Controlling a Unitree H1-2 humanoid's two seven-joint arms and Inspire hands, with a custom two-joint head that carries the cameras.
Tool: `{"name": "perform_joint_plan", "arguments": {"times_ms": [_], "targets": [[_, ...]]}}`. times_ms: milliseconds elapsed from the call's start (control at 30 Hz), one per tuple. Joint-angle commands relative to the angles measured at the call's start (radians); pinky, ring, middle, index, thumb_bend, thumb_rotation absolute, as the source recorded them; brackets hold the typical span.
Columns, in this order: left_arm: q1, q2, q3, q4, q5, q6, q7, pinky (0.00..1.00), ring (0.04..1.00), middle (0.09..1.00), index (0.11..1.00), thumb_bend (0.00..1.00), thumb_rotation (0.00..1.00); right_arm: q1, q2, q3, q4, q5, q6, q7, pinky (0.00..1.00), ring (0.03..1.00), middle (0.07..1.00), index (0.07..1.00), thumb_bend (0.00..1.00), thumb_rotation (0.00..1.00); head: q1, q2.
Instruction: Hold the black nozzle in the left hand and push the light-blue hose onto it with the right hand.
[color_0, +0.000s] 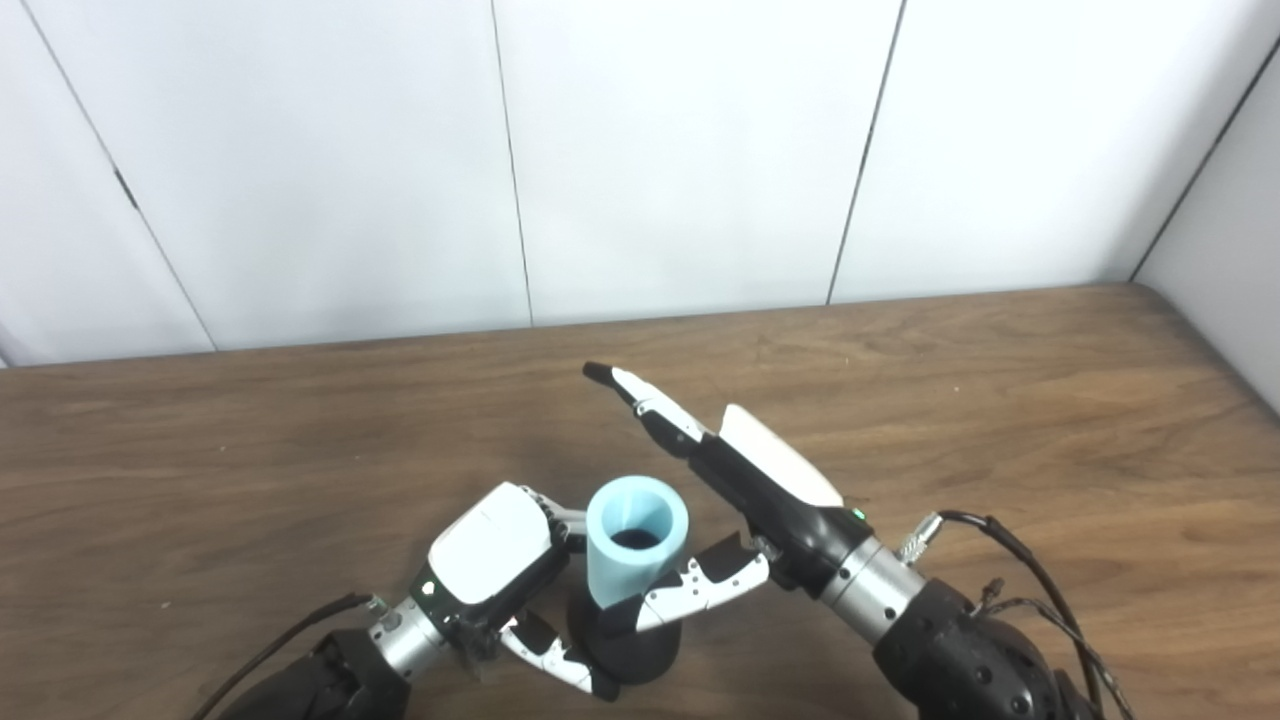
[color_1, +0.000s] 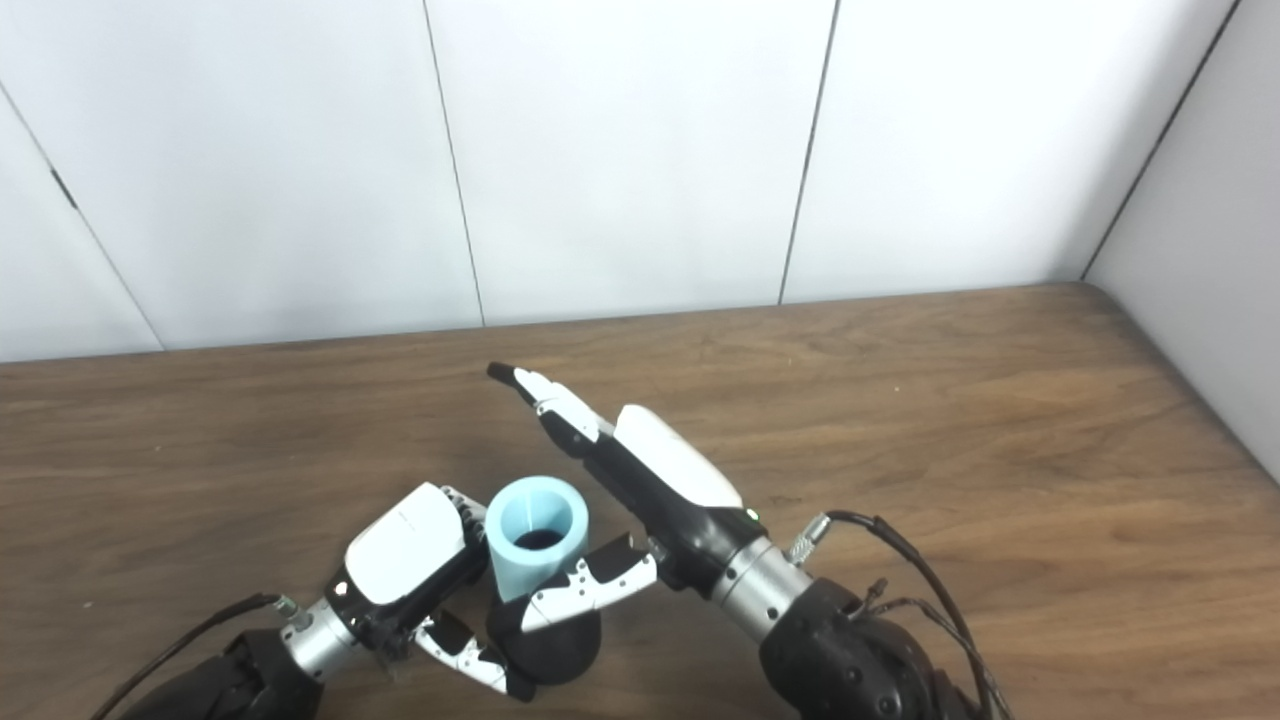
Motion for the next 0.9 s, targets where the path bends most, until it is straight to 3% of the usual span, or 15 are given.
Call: {"name": "perform_joint_plan", "arguments": {"times_ms": [0,100,233,433,867], "targets": [[0.109,-0.078,-0.075,0.095,-0.016,0.002,0.020,0.13,0.177,0.471,0.480,0.53,0.00,-0.015,0.008,-0.021,-0.003,0.034,-0.094,-0.082,1.00,1.000,1.000,1.000,1.00,0.51,0.001,0.001],[0.103,-0.084,-0.079,0.107,-0.019,0.002,0.020,0.16,0.207,0.472,0.480,0.52,0.00,0.003,-0.032,-0.040,0.003,-0.050,-0.218,-0.167,0.99,1.000,1.000,1.000,0.95,0.72,0.008,0.003],[0.099,-0.086,-0.076,0.102,-0.020,0.002,0.011,0.16,0.208,0.472,0.480,0.52,0.00,0.042,-0.102,-0.056,-0.028,-0.170,-0.310,-0.193,1.00,1.000,1.000,1.000,0.91,0.83,0.019,0.009],[0.102,-0.091,-0.055,0.094,-0.027,0.002,-0.005,0.13,0.190,0.471,0.480,0.52,0.00,0.119,-0.158,-0.055,-0.108,-0.313,-0.353,-0.170,1.00,1.000,1.000,1.000,0.90,0.87,0.028,0.023],[0.101,-0.092,-0.050,0.095,-0.019,0.002,0.002,0.13,0.183,0.471,0.480,0.52,0.00,0.227,-0.150,-0.035,-0.128,-0.454,-0.427,-0.136,1.00,1.000,0.995,0.963,0.89,0.79,0.031,0.032]]}}
